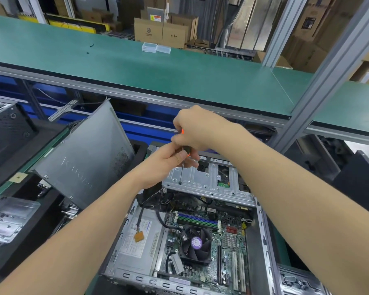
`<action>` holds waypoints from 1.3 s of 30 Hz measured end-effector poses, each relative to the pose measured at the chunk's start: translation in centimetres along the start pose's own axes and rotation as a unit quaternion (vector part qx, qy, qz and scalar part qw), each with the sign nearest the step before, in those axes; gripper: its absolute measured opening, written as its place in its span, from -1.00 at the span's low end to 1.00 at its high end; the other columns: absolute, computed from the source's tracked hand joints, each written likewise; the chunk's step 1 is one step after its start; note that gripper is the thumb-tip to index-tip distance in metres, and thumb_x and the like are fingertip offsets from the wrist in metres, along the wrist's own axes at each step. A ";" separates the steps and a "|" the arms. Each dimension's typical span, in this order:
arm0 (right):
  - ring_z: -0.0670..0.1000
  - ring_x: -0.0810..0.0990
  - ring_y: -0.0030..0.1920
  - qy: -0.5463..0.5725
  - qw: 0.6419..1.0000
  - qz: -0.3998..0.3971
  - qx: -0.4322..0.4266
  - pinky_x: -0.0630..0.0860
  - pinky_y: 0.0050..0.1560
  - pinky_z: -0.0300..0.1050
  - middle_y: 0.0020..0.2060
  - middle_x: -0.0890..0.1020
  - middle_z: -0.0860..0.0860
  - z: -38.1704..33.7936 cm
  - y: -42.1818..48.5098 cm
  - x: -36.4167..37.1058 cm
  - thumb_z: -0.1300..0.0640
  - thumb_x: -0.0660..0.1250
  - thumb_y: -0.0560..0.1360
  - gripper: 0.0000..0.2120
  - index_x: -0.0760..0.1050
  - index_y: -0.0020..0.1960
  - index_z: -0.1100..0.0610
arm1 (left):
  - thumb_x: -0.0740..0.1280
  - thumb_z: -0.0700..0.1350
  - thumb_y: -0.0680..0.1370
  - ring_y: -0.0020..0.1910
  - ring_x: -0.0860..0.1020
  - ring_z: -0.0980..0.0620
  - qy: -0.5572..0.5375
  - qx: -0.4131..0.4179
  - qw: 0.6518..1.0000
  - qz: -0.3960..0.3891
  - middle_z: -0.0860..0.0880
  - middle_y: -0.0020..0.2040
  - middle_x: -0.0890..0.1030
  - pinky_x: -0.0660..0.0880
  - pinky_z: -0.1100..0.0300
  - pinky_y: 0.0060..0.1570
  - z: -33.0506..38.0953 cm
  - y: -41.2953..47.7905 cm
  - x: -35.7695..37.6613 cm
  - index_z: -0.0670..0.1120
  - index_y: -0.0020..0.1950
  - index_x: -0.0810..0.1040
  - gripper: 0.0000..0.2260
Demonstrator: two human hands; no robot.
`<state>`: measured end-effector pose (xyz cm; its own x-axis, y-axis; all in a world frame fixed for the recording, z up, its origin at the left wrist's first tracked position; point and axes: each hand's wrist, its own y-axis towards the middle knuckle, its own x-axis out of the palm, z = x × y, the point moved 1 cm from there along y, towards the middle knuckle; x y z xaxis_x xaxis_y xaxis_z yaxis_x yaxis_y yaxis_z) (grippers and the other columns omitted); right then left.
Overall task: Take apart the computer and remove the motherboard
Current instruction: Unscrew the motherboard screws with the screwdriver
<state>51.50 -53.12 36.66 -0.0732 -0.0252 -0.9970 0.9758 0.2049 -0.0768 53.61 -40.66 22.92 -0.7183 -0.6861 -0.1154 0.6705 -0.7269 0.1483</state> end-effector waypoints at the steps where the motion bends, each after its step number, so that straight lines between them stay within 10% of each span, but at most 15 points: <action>1: 0.05 0.54 -0.17 -0.013 0.999 -0.023 -0.039 0.34 -0.34 -0.10 -0.15 0.58 -0.03 0.1 -0.2 -0.4 -0.03 0.39 0.56 -0.83 0.49 -0.11 0.04 | 0.12 -0.12 0.75 0.24 0.63 -0.11 -0.002 0.000 1.000 0.000 -0.05 0.22 0.64 0.47 -0.16 0.38 0.1 0.0 -0.1 -0.05 0.35 0.51 -0.76; 11: 0.02 0.52 -0.08 -0.079 0.985 -0.080 -0.133 0.28 -0.36 -0.18 -0.16 0.56 -0.09 0.0 -0.9 -0.7 0.28 0.34 0.44 -0.81 0.56 -0.15 -0.02 | 0.14 -0.10 0.74 0.19 0.66 0.00 -0.009 -0.015 1.000 -0.009 0.02 0.18 0.69 0.50 0.26 0.24 -0.1 -0.2 0.3 -0.11 0.24 0.58 -0.76; 15: 0.04 0.55 -0.03 -0.025 0.992 -0.052 -0.110 0.56 -0.13 -0.01 -0.20 0.48 -0.16 -0.1 -1.1 -0.8 0.03 0.40 0.50 -0.91 0.54 -0.02 -0.01 | 0.13 -0.10 0.75 0.20 0.65 -0.01 0.008 -0.004 1.000 -0.006 -0.01 0.19 0.68 0.52 0.19 0.26 0.0 -0.3 0.2 -0.13 0.24 0.59 -0.74; 20: 0.11 0.43 -0.27 0.001 0.988 0.129 0.080 0.38 -0.25 -0.03 -0.31 0.33 0.00 -0.7 -1.2 1.0 -0.38 0.21 0.58 -0.46 0.29 -0.26 0.08 | 0.13 -0.13 0.75 0.20 0.64 -0.05 0.020 -0.005 1.000 0.003 -0.03 0.16 0.68 0.53 0.03 0.31 -0.1 -0.4 0.0 -0.15 0.27 0.55 -0.76; 26: 0.10 0.57 -0.07 0.095 0.992 0.082 0.022 0.44 -0.26 -0.09 -0.09 0.59 0.03 0.0 -0.8 1.6 -0.01 0.43 0.50 -0.78 0.49 0.02 0.10 | 0.20 -0.13 0.74 0.19 0.64 0.00 0.039 -0.014 0.999 0.004 -0.02 0.15 0.69 0.53 0.15 0.28 -0.1 -1.0 -0.3 -0.14 0.34 0.49 -0.79; 34: -0.01 0.59 -0.23 0.290 0.949 0.114 0.044 0.55 -0.17 -0.02 -0.23 0.65 0.00 1.0 -2.7 6.8 -0.05 0.43 0.50 -0.80 0.52 -0.06 0.06 | 0.26 -0.17 0.71 0.11 0.66 0.11 0.129 -0.082 0.987 0.043 0.03 0.05 0.73 0.52 0.11 0.25 -1.7 -1.7 0.4 -0.05 0.18 0.62 -0.84; 39: 0.08 0.69 -0.21 0.336 0.935 0.115 0.019 0.62 -0.06 0.10 -0.23 0.69 0.03 0.6 -2.9 9.4 -0.11 0.28 0.64 -0.80 0.45 0.03 0.02 | 0.39 -0.14 0.62 -0.06 0.61 0.21 0.238 -0.105 0.956 0.138 0.12 0.06 0.65 0.47 0.38 -0.17 -2.2 -2.6 0.1 0.07 0.14 0.57 -0.85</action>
<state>48.06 -54.51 27.56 0.0382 0.6383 -0.7689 0.9874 0.0939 0.1270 52.19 -38.91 20.34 -0.3766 -0.7514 -0.5418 0.8801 -0.4727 0.0437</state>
